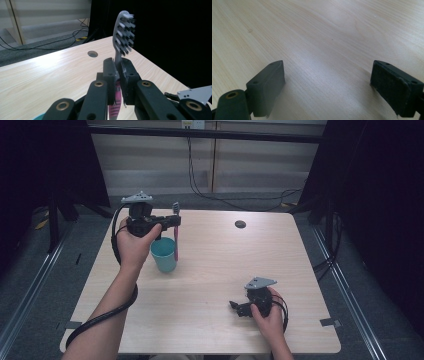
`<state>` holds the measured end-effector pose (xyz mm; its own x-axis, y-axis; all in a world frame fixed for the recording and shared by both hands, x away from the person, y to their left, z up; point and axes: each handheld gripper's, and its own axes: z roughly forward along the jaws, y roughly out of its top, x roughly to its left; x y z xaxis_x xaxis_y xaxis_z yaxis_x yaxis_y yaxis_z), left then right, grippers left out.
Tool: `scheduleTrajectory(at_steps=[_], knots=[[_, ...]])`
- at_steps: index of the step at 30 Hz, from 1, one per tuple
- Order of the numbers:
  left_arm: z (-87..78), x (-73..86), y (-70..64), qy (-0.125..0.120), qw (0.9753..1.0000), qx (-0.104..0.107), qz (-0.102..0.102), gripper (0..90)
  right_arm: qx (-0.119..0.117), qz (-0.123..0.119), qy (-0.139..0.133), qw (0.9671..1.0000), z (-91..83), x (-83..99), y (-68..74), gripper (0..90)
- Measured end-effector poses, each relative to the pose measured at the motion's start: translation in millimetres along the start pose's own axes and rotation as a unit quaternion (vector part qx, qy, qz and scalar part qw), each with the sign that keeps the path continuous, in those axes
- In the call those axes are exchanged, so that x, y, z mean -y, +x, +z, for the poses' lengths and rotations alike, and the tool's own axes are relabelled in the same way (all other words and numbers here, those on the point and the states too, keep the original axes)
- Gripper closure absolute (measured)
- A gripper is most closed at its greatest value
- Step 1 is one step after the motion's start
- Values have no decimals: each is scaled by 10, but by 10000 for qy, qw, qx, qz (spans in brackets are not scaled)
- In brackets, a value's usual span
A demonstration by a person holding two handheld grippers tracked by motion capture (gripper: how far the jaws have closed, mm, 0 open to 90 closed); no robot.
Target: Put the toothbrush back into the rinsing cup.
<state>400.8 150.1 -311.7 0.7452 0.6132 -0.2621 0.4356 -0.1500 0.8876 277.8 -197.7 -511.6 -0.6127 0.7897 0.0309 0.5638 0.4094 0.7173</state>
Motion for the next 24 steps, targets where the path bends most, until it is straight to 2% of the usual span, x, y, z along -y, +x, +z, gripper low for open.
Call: scheduleTrajectory(at_steps=[15,24], knots=[[-68,-52,171,-302,9994,-162,18,842,-4,-7,5,10000,1,-1,-1,118],[-67,-39,278,-337,9990,-280,-19,842,-5,-7,5,10000,1,-1,-1,119]])
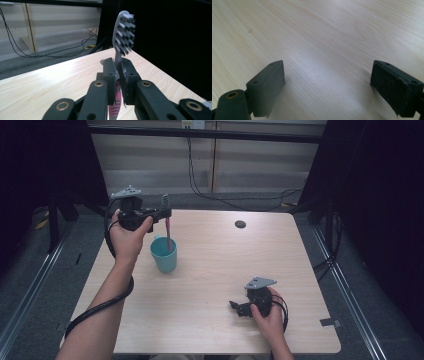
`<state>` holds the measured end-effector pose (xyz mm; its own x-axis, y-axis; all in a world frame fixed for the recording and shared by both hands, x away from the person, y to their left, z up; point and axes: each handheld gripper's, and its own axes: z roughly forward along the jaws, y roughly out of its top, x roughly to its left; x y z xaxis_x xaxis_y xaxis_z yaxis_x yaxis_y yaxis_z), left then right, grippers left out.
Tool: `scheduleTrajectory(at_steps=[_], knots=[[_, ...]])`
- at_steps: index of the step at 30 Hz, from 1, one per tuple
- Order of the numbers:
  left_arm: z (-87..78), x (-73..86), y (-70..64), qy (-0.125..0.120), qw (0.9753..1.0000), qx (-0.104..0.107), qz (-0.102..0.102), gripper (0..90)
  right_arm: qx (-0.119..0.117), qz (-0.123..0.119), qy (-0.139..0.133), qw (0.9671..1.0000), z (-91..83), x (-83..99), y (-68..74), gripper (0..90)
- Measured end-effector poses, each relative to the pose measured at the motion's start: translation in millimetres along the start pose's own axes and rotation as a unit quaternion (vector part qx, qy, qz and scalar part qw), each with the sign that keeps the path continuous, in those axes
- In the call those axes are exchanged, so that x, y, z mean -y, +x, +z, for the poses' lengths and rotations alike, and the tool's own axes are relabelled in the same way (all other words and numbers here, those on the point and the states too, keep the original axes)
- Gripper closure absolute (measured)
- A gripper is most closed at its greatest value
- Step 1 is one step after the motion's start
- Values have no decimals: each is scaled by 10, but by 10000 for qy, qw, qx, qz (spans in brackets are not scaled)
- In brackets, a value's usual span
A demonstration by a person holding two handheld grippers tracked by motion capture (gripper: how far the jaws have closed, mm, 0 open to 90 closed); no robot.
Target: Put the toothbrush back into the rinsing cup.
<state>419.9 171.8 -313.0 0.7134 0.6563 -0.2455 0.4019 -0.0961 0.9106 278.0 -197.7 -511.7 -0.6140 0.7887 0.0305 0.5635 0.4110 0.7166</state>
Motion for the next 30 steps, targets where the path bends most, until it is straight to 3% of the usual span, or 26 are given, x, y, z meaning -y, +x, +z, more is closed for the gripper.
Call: scheduleTrajectory(at_steps=[17,23,30], knots=[[23,135,178,-22,9997,-228,52,841,0,1,0,10000,0,0,0,118],[90,251,240,85,9994,-343,34,840,2,-6,-3,10000,1,0,0,119],[159,389,273,177,9994,-312,-25,840,-1,-7,-4,10000,1,0,0,119]])
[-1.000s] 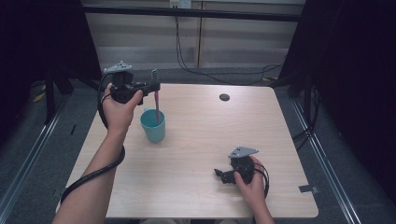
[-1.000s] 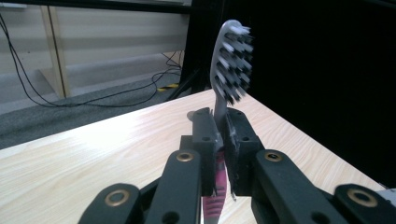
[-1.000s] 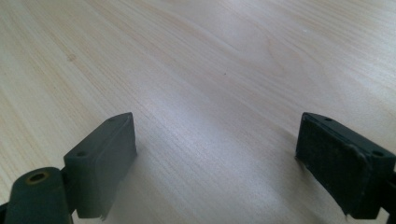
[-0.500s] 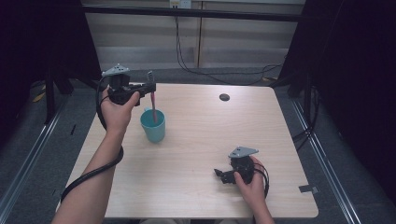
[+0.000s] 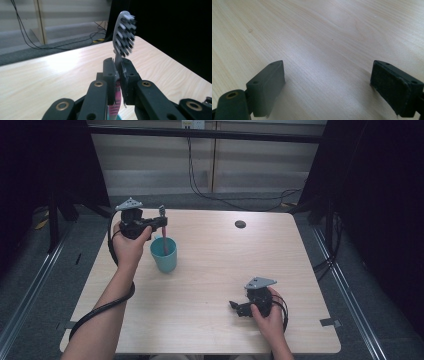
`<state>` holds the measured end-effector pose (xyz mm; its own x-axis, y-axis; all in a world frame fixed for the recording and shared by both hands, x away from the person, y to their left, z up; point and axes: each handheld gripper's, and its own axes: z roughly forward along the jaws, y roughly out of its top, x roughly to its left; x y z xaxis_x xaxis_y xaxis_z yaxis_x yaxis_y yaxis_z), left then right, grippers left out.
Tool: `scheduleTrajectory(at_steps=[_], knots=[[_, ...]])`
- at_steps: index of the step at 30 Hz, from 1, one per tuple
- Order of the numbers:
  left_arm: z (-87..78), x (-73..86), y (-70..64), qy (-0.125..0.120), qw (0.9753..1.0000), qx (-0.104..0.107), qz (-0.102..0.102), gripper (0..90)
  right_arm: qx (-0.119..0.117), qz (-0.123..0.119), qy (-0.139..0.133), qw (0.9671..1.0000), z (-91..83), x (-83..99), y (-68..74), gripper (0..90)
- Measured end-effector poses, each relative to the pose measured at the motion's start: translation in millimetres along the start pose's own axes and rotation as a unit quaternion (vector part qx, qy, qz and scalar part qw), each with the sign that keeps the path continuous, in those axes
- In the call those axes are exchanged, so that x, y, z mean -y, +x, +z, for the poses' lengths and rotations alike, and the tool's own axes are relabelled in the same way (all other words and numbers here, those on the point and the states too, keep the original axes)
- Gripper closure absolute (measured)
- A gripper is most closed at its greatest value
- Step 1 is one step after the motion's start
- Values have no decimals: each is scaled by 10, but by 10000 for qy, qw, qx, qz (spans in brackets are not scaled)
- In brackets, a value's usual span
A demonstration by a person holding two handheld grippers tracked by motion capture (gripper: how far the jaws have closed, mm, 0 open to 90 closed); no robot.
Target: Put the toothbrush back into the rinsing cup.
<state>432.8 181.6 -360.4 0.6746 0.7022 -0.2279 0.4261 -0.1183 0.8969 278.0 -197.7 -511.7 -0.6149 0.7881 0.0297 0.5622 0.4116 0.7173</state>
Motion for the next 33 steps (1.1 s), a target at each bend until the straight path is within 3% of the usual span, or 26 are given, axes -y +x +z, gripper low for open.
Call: scheduleTrajectory(at_steps=[15,25,27,29,30,32,33], knots=[[120,373,-23,173,9998,-46,-61,838,1,4,3,10000,-1,0,0,118],[161,504,-25,283,9995,-130,-68,818,0,-3,-4,10000,0,-1,1,118],[162,531,-21,226,9996,-111,-88,757,1,-14,0,10000,0,0,0,119],[157,539,-20,208,9997,-120,-67,636,-5,-18,1,10000,-1,0,1,119],[153,544,-24,211,9997,-141,-48,636,-5,-18,1,10000,-1,0,1,119],[132,548,-29,234,9993,-283,62,525,-13,-22,-3,10000,0,0,1,119],[97,550,-31,250,9993,-264,41,423,-13,-26,-1,10000,-1,0,1,119]])
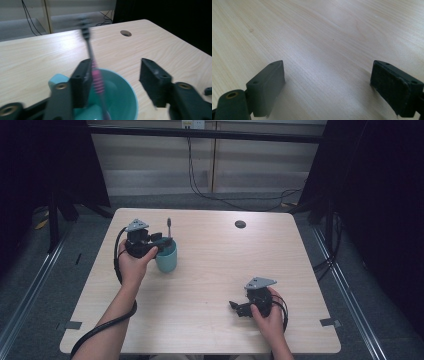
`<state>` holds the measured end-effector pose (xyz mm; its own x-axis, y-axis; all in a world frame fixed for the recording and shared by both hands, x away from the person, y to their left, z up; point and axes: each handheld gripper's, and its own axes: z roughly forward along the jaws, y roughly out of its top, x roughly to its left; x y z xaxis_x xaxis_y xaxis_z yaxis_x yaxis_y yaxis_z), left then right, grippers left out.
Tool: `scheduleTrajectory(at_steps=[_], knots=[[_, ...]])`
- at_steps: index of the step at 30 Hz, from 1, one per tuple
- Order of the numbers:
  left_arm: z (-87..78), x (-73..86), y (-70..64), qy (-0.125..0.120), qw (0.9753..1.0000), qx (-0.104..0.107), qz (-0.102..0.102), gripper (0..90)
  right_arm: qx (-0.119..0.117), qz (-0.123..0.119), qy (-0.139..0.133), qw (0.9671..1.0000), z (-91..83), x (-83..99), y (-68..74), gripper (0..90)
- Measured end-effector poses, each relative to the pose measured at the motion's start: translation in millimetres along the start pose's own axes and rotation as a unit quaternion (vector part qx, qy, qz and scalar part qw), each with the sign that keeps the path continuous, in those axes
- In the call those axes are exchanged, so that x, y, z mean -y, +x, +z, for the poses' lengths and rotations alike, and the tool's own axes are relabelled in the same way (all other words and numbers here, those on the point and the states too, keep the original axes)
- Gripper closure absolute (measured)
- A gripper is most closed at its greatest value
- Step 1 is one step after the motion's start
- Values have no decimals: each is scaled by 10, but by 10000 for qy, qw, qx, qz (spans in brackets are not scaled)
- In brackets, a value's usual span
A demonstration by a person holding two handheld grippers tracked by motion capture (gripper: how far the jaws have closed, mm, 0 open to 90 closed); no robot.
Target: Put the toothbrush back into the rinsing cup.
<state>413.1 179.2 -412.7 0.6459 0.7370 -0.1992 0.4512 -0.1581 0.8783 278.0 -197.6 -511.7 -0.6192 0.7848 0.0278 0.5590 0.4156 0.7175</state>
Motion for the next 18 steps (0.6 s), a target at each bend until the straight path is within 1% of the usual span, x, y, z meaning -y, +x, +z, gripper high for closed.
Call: scheduleTrajectory(at_steps=[1,2,3,4,6,8,9,10,11,12,14,15,18], knots=[[0,0,0,0,10000,0,0,393,0,0,0,10000,0,0,0,119],[-40,13,-1,48,9999,-63,89,356,3,-5,3,10000,-1,0,1,119],[-40,13,-1,48,9999,-63,89,325,3,-5,3,10000,-1,0,1,119],[-62,22,-2,61,9999,-94,126,325,0,-9,3,10000,-1,0,1,119],[-124,47,-2,41,9996,-164,204,281,-7,-32,-7,10000,1,0,-1,119],[-184,75,-11,30,9995,-222,237,253,-15,-36,-4,10000,1,0,0,119],[-217,95,-17,23,9995,-213,251,237,-21,-59,-16,10000,2,-1,-2,119],[-275,143,-33,13,9994,-224,259,231,-23,-47,-8,10000,1,-1,0,119],[-300,174,-39,-14,9995,-207,249,227,-30,-48,-9,10000,2,-1,0,118],[-300,174,-39,-14,9995,-207,249,227,-30,-48,-9,10000,2,-1,0,118],[-331,230,-46,-5,9995,-182,243,223,-38,-82,-25,10000,4,0,-3,119],[-345,263,-49,9,9995,-205,250,223,-38,-82,-25,10000,4,0,-3,119],[-375,364,-50,21,9996,-196,200,217,-47,-80,-19,10000,2,0,0,119]])
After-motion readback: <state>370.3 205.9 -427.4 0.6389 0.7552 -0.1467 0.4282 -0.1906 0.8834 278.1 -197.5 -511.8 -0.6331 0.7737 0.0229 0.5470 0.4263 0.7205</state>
